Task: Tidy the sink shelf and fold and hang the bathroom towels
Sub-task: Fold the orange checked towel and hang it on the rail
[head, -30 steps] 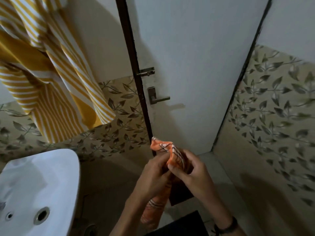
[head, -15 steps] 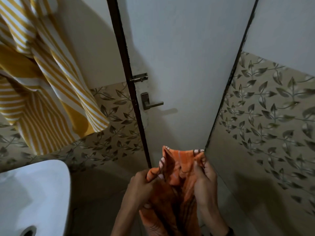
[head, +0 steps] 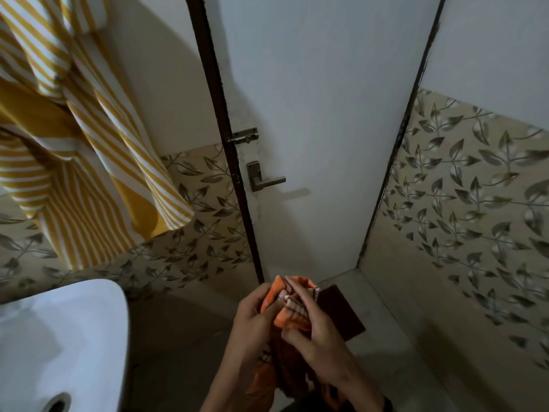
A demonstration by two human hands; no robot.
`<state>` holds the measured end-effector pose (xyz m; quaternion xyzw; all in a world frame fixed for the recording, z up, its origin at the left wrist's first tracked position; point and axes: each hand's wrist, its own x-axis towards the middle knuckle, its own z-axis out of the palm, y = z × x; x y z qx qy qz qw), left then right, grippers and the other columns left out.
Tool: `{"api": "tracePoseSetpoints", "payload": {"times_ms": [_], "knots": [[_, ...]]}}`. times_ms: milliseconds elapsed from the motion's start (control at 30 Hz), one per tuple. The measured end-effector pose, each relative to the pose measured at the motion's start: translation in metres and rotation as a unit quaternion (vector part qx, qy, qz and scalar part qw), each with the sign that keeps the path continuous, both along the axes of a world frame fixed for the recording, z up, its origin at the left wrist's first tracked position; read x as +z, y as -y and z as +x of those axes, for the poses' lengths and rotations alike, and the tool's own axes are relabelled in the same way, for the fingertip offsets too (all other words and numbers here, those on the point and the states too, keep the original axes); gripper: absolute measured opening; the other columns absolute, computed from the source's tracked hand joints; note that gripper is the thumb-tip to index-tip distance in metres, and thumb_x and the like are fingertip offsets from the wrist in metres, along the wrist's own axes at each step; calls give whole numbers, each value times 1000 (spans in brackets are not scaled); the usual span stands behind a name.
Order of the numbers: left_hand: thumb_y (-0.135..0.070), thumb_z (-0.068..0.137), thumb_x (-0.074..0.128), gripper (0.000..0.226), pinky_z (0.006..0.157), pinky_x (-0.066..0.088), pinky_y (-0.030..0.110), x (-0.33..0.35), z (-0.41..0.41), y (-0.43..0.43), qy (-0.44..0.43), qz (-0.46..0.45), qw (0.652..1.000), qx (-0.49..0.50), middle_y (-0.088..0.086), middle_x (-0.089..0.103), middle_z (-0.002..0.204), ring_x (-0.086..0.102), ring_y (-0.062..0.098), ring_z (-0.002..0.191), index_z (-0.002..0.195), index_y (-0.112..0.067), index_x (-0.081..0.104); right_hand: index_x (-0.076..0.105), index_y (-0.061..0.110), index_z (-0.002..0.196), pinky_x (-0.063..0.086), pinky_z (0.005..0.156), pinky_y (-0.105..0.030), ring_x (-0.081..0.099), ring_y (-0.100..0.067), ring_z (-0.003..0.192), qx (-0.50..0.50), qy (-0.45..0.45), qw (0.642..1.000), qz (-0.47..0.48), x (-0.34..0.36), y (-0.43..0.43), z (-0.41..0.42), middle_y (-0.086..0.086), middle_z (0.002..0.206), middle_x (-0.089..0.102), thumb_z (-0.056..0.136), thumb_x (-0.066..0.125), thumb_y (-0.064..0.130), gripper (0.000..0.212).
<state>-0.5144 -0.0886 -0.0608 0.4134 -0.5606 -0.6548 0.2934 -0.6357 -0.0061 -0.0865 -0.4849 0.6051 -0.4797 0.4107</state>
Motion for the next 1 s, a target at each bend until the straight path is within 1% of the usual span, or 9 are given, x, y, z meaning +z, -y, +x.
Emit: {"api": "tracePoseSetpoints", "payload": {"times_ms": [133,233,333,467,567,700,800,900,1000], "knots": [[-4,95,62,14,80,56,36,0,3,2,-2,-8,1000,-30,25,73,96,71,31,89,97,-2,75,40,54,135,43,90,-5,54,18,116,-18,-10,999,36,-4,0,-4,43,121,56,86,72,13,71],[-5,92,69,11,76,55,26,-3,12,9,-1,-35,997,-73,19,74,94,69,23,86,99,1,73,64,41,97,49,65,-12,67,5,79,-117,-7,992,40,-2,5,-10,22,83,71,89,69,36,10],[-23,82,80,27,82,58,30,-14,28,20,64,-76,984,-147,11,72,102,70,20,95,105,-10,71,66,19,78,47,55,-27,63,-11,54,-184,12,983,16,5,10,-17,4,61,66,82,61,39,21],[-53,82,76,34,92,51,34,-41,50,34,239,-133,931,-241,-13,58,106,55,5,105,95,-22,76,64,-7,94,48,53,-16,58,-44,65,-230,107,966,-55,15,17,-29,-30,76,63,95,64,9,17],[-52,83,75,27,92,48,23,-53,61,40,279,-165,911,-255,-23,53,114,49,-3,112,98,-29,75,70,13,89,49,63,-10,69,-11,71,-213,65,973,-57,21,20,-33,-7,76,72,94,64,7,10],[-46,75,78,33,71,52,36,-47,55,36,186,-123,964,-144,-2,73,77,67,12,71,73,-14,71,61,32,92,46,62,-10,68,-8,80,-201,-59,978,-3,7,27,-27,10,83,68,89,72,27,12],[-46,81,78,58,68,52,36,-34,37,31,68,-50,991,-107,22,71,74,66,30,68,78,10,64,59,42,108,55,72,-26,67,-3,88,-104,-128,986,26,-13,33,-14,13,96,70,81,72,54,32],[-44,88,69,43,71,50,27,-26,25,35,45,-62,992,-104,2,69,74,63,13,73,76,-3,70,48,43,140,51,102,-31,58,0,122,-19,-96,995,17,-16,40,-14,18,133,62,86,70,44,59],[-36,99,58,25,87,55,27,-19,22,42,39,-73,987,-139,0,77,98,70,11,93,98,-19,76,40,36,150,44,108,-27,51,1,132,107,-39,992,50,-12,46,-30,17,144,55,77,79,55,85]]}}
